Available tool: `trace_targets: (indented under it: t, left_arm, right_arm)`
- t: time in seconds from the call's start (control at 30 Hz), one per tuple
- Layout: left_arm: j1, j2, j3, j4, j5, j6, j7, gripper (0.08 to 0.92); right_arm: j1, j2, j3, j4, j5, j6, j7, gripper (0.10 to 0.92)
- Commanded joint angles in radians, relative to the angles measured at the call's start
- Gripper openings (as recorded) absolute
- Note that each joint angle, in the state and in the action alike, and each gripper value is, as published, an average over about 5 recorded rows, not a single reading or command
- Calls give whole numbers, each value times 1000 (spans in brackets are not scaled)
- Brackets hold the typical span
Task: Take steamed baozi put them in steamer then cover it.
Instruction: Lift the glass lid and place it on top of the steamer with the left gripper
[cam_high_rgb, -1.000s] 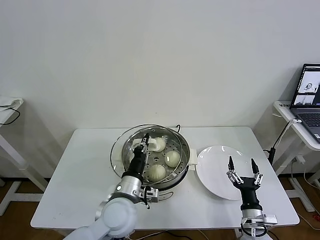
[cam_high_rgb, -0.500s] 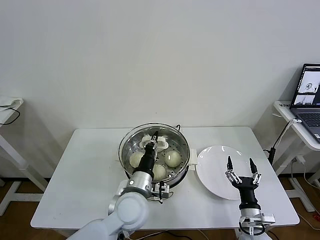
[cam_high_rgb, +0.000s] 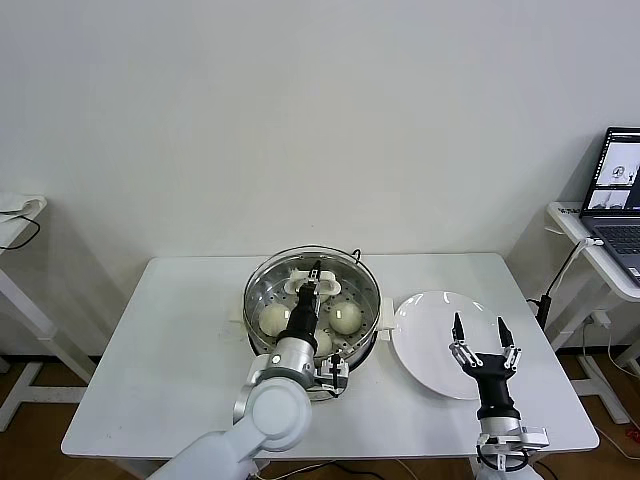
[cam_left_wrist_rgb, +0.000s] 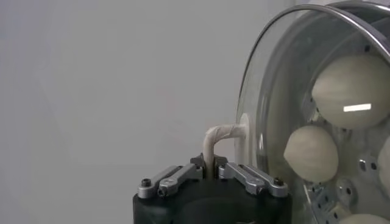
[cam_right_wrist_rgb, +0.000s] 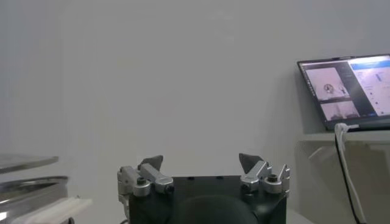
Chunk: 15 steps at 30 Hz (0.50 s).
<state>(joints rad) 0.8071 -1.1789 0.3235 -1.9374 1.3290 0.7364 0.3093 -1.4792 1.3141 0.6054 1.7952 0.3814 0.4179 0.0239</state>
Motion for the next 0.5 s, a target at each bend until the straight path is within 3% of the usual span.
trace_targets:
  t: [0.03, 0.5]
  left_arm:
    - [9, -60, -23, 41, 10, 49, -21, 189]
    - [35, -104, -50, 86, 34, 49, -59, 189]
  right_arm:
    - [2, -2, 1, -3, -1, 0, 0, 823]
    - [10, -4, -2, -15, -1, 2, -4, 823]
